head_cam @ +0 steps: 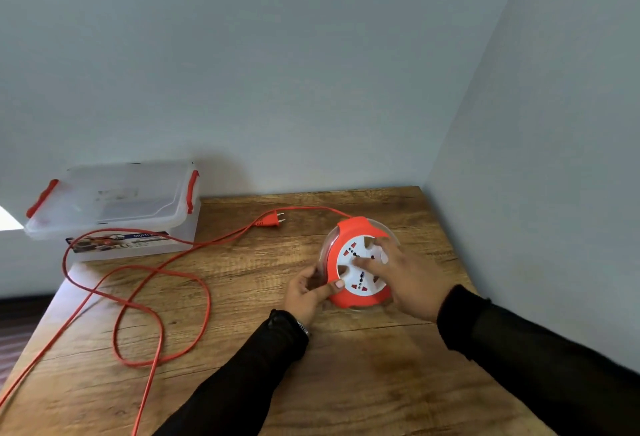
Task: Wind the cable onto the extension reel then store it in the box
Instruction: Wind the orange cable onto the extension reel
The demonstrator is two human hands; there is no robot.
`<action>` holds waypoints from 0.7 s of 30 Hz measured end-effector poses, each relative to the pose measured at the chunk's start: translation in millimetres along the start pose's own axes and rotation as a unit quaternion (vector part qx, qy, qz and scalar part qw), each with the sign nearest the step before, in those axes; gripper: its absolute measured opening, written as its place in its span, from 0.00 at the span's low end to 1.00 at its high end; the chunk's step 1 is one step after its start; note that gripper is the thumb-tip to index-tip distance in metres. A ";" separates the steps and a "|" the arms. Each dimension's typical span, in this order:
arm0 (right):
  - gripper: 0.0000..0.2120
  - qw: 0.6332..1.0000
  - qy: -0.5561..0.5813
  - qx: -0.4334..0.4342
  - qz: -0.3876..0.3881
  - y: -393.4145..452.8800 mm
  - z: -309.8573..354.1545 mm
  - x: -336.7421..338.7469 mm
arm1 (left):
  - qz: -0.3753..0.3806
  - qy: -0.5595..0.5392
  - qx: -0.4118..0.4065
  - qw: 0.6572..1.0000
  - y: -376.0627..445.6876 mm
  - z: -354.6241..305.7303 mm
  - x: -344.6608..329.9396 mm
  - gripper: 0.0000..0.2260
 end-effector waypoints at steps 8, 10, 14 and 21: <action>0.34 0.948 -0.245 0.165 0.117 34.6 -5.8 -4.2 | 0.022 -0.001 0.011 1.000 1.3 -1.0 0.3 0.13; 0.34 0.935 -0.279 0.180 0.125 40.7 -6.6 -1.8 | 0.025 -0.003 0.014 1.000 1.3 0.1 0.4 0.13; 0.31 0.928 -0.287 0.171 0.164 49.3 5.1 -2.2 | 0.023 -0.005 0.013 1.000 1.4 2.3 1.0 0.13; 0.31 0.965 -0.211 0.103 0.115 41.3 4.9 -7.5 | 0.014 0.004 0.000 1.000 0.5 2.2 1.3 0.14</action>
Point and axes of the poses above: each hand's wrist, its own y-axis towards the middle knuckle, its own x-axis out of the back of the hand, z = x × y, the point moved 5 cm from there along y, towards the middle knuckle, and after that the axes turned 12 degrees about y, right-handed, at the moved point
